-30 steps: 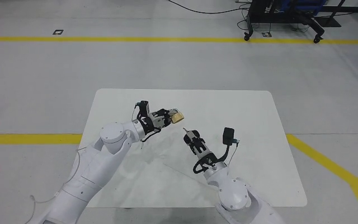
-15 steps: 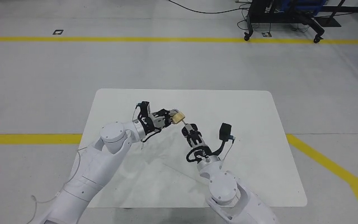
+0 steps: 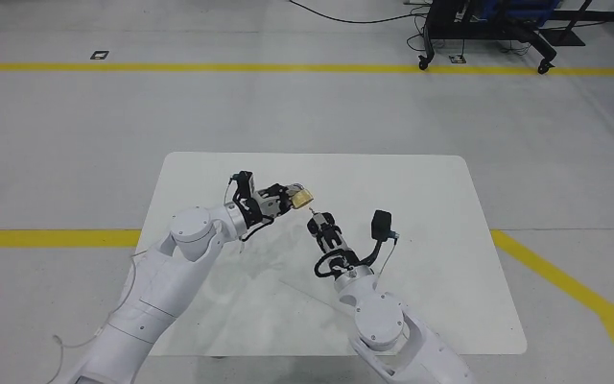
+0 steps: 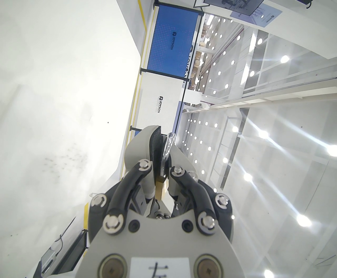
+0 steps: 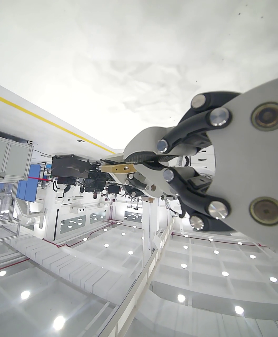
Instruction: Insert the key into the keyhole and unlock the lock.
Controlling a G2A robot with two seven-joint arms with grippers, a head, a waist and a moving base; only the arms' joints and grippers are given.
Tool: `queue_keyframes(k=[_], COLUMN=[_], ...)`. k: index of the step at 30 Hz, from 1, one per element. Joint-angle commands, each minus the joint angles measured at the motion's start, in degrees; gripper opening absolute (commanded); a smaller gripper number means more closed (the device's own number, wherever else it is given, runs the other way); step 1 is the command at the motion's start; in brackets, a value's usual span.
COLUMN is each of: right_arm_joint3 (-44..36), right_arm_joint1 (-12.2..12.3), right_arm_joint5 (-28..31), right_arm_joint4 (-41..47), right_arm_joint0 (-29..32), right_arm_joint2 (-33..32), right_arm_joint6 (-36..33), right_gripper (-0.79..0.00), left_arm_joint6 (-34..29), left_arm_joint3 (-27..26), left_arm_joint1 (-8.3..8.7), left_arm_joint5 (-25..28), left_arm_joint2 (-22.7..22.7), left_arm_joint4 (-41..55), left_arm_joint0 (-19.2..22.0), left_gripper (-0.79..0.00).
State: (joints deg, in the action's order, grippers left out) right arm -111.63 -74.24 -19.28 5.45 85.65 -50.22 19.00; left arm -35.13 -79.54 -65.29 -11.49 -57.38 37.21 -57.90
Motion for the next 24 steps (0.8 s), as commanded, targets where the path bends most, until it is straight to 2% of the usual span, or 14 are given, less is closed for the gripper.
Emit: queue_keyframes(k=[1,11,24], right_arm_joint3=[-0.78,-1.26,-0.01], right_arm_joint1=[0.07,-0.23,-1.16], right_arm_joint5=[0.04,-0.48,-0.88], right_arm_joint4=[-0.26,-0.44,-0.31], right_arm_joint0=[0.7,1.26,0.61], right_arm_joint2=[-0.57,-2.15,-2.72], right_arm_joint6=[-1.05,-4.11,-4.9], right_gripper=[-0.785,-0.785,-0.785], left_arm_joint6=[-0.44,-1.41,-3.04], left_arm_joint3=[-0.05,-0.44,-0.37], left_arm_joint1=[-0.02,-0.3,-0.66], left_arm_joint5=[0.01,-0.46,-0.41], left_arm_joint2=[-0.19,-0.26,-0.46], left_arm_joint4=[-0.2,-1.39,-2.49], left_arm_joint0=[-0.1,-0.43,-0.41], left_gripper=[-0.785,-0.785,-0.785])
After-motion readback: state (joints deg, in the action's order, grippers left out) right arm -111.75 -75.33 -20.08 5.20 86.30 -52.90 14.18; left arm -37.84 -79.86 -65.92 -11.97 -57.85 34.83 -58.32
